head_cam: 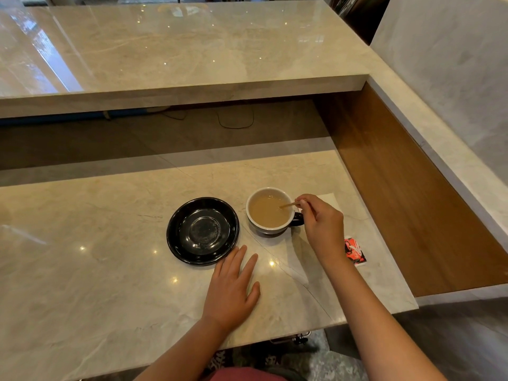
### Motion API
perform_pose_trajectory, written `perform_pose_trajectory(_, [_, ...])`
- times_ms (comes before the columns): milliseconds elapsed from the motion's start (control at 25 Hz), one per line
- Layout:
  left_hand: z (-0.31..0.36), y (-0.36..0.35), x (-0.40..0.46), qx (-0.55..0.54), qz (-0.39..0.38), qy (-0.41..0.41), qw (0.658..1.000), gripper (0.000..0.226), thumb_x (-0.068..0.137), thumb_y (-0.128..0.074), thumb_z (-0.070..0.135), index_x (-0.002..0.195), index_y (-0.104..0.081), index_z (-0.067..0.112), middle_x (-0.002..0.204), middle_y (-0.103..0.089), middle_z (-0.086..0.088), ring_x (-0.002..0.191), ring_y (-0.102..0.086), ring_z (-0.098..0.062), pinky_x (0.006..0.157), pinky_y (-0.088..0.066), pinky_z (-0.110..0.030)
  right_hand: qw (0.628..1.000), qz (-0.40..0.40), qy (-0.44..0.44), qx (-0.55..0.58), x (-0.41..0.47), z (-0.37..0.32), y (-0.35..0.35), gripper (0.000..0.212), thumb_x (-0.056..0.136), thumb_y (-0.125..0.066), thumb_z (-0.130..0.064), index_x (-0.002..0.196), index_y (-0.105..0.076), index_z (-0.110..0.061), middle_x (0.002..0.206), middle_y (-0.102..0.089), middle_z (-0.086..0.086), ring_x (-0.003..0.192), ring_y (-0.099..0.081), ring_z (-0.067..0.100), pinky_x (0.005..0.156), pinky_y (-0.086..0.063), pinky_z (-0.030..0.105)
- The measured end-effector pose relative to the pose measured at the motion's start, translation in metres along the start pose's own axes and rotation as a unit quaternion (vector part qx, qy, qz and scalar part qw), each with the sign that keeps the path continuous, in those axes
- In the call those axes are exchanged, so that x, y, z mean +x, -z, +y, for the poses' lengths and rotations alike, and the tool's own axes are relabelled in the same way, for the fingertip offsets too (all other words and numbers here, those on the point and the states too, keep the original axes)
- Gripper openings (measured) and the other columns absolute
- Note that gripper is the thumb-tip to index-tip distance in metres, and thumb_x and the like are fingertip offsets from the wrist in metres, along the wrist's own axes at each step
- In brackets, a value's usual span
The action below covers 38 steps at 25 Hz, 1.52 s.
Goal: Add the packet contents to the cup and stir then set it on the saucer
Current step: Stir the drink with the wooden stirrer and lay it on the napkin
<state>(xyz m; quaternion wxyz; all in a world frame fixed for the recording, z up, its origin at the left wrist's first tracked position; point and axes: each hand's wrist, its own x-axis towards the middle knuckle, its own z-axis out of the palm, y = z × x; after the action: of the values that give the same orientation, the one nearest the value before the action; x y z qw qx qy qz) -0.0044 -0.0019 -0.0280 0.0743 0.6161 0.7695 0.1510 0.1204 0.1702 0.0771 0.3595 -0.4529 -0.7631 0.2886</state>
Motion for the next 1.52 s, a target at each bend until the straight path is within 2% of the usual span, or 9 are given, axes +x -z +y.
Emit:
perform_pose_trajectory(120, [0.000, 0.000, 0.001, -0.006, 0.001, -0.001, 1.000, 0.056, 0.088, -0.039, 0.045, 0.139, -0.041, 0.021, 0.147, -0.034, -0.009, 0.137, -0.021, -0.023, 0.108, -0.023, -0.045, 0.995, -0.053, 0.053, -0.061, 0.004, -0.005, 0.013, 0.012, 0.089, -0.053, -0.006, 0.089, -0.065, -0.006, 0.076, -0.070, 0.013, 0.067, -0.062, 0.028, 0.061, -0.047, 0.035])
perform_pose_trajectory(240, [0.000, 0.001, 0.001, -0.006, 0.001, -0.001, 1.000, 0.056, 0.088, -0.040, 0.045, 0.139, -0.042, 0.021, 0.147, -0.035, -0.009, 0.136, -0.023, -0.023, 0.107, -0.026, -0.045, 0.996, -0.079, 0.009, -0.037, 0.006, -0.011, 0.018, 0.014, 0.089, -0.053, -0.006, 0.086, -0.067, -0.007, 0.076, -0.071, 0.012, 0.069, -0.063, 0.026, 0.064, -0.050, 0.037])
perform_pose_trajectory(400, [-0.001, 0.000, 0.001, -0.005, 0.000, 0.000, 1.000, 0.056, 0.088, -0.040, 0.045, 0.139, -0.041, 0.022, 0.148, -0.034, -0.008, 0.137, -0.022, -0.023, 0.109, -0.022, -0.042, 0.985, -0.066, -0.121, 0.105, 0.003, -0.008, 0.008, 0.021, 0.089, -0.052, -0.005, 0.077, -0.068, -0.011, 0.077, -0.072, 0.009, 0.074, -0.069, 0.020, 0.071, -0.058, 0.035])
perform_pose_trajectory(520, [-0.001, -0.001, 0.000, -0.001, -0.001, 0.001, 1.000, 0.057, 0.088, -0.040, 0.046, 0.140, -0.039, 0.023, 0.148, -0.033, -0.008, 0.137, -0.020, -0.022, 0.110, -0.016, -0.039, 0.940, -0.018, -0.233, 0.249, -0.003, -0.009, -0.006, 0.021, 0.091, -0.049, -0.004, 0.080, -0.066, -0.010, 0.083, -0.071, 0.017, 0.072, -0.070, 0.013, 0.064, -0.057, 0.020])
perform_pose_trajectory(640, [0.000, -0.001, 0.000, -0.002, -0.002, 0.001, 1.000, 0.057, 0.089, -0.040, 0.046, 0.140, -0.039, 0.023, 0.149, -0.032, -0.008, 0.138, -0.019, -0.021, 0.110, -0.018, -0.040, 0.918, 0.043, -0.256, 0.301, -0.012, -0.010, -0.021, 0.020, 0.092, -0.048, -0.004, 0.087, -0.067, -0.006, 0.083, -0.069, 0.014, 0.079, -0.070, 0.019, 0.064, -0.056, 0.016])
perform_pose_trajectory(960, [-0.001, 0.000, 0.000, -0.010, 0.002, -0.004, 1.000, 0.056, 0.088, -0.041, 0.044, 0.140, -0.040, 0.022, 0.148, -0.033, -0.008, 0.137, -0.020, -0.022, 0.109, -0.012, -0.037, 0.947, 0.109, -0.207, 0.219, -0.013, -0.007, -0.021, 0.020, 0.093, -0.047, -0.007, 0.091, -0.067, -0.007, 0.084, -0.071, 0.011, 0.078, -0.069, 0.016, 0.070, -0.055, 0.015])
perform_pose_trajectory(1080, [-0.001, 0.000, 0.000, -0.015, 0.003, -0.006, 1.000, 0.056, 0.088, -0.041, 0.044, 0.140, -0.040, 0.021, 0.148, -0.033, -0.008, 0.138, -0.019, -0.022, 0.109, -0.013, -0.038, 0.965, 0.108, -0.179, 0.155, -0.011, 0.000, -0.012, 0.020, 0.092, -0.049, -0.008, 0.090, -0.068, -0.011, 0.084, -0.070, 0.004, 0.081, -0.067, 0.017, 0.075, -0.057, 0.030])
perform_pose_trajectory(1360, [0.000, 0.000, 0.000, -0.009, -0.001, -0.005, 1.000, 0.056, 0.088, -0.040, 0.044, 0.140, -0.040, 0.021, 0.148, -0.033, -0.009, 0.137, -0.020, -0.022, 0.109, -0.010, -0.036, 0.999, -0.026, -0.013, -0.022, 0.003, -0.013, 0.014, 0.014, 0.090, -0.052, -0.006, 0.089, -0.066, -0.005, 0.078, -0.071, 0.014, 0.070, -0.063, 0.026, 0.065, -0.052, 0.040])
perform_pose_trajectory(1520, [0.000, 0.001, 0.000, -0.007, 0.003, -0.004, 1.000, 0.056, 0.088, -0.040, 0.044, 0.140, -0.039, 0.021, 0.148, -0.034, -0.009, 0.137, -0.020, -0.022, 0.109, -0.008, -0.035, 0.995, -0.077, -0.022, -0.054, 0.012, -0.021, 0.022, 0.016, 0.089, -0.052, -0.007, 0.086, -0.068, -0.005, 0.080, -0.072, 0.013, 0.073, -0.064, 0.025, 0.069, -0.053, 0.036])
